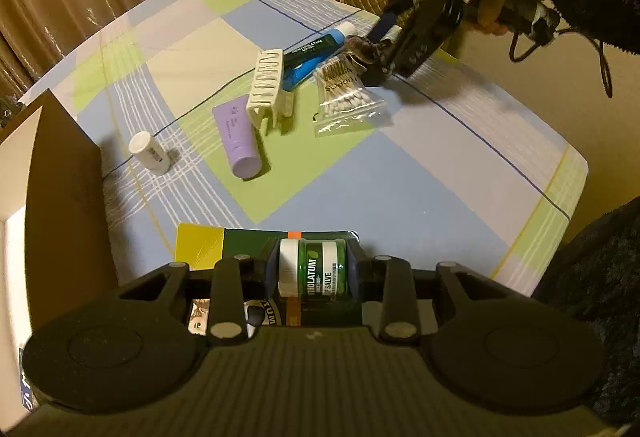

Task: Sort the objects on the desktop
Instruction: 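Grasp the brown scrunchie with the right tool while the left tool holds the ointment pack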

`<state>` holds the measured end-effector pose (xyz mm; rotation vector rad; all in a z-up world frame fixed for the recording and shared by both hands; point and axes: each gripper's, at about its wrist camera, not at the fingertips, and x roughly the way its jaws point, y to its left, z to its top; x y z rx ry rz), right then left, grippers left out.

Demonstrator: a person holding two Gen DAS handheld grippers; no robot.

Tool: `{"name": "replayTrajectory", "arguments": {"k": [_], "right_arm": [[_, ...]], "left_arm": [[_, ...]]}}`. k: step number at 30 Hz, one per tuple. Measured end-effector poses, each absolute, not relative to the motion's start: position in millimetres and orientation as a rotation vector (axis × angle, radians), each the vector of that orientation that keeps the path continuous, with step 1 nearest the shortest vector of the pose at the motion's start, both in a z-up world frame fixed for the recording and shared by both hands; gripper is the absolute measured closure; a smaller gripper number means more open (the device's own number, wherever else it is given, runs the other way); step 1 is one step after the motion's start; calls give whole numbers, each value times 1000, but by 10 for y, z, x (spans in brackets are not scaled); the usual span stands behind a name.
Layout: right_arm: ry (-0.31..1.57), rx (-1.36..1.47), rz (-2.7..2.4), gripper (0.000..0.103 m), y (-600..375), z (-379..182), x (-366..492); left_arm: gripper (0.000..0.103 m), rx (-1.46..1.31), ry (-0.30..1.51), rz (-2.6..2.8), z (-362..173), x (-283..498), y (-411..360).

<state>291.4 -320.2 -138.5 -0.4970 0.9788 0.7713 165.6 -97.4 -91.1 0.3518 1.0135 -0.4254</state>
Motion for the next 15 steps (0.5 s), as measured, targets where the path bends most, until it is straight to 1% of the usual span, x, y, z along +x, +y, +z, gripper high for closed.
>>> {"name": "replayTrajectory", "arguments": {"k": [3, 5, 8, 15], "right_arm": [[1008, -457, 762, 82, -3256, -1360, 2901], [1029, -440, 756, 84, -3288, -1306, 2857], [1024, -431, 730, 84, -3314, -1127, 2760], [973, -351, 775, 84, -3098, -451, 2581]], "left_arm": [[74, 350, 1007, -425, -878, 1640, -938], [74, 349, 997, -432, -829, 1615, -921], [74, 347, 972, -438, -715, 1585, -884], [74, 348, 912, -427, -388, 1549, -667]]}}
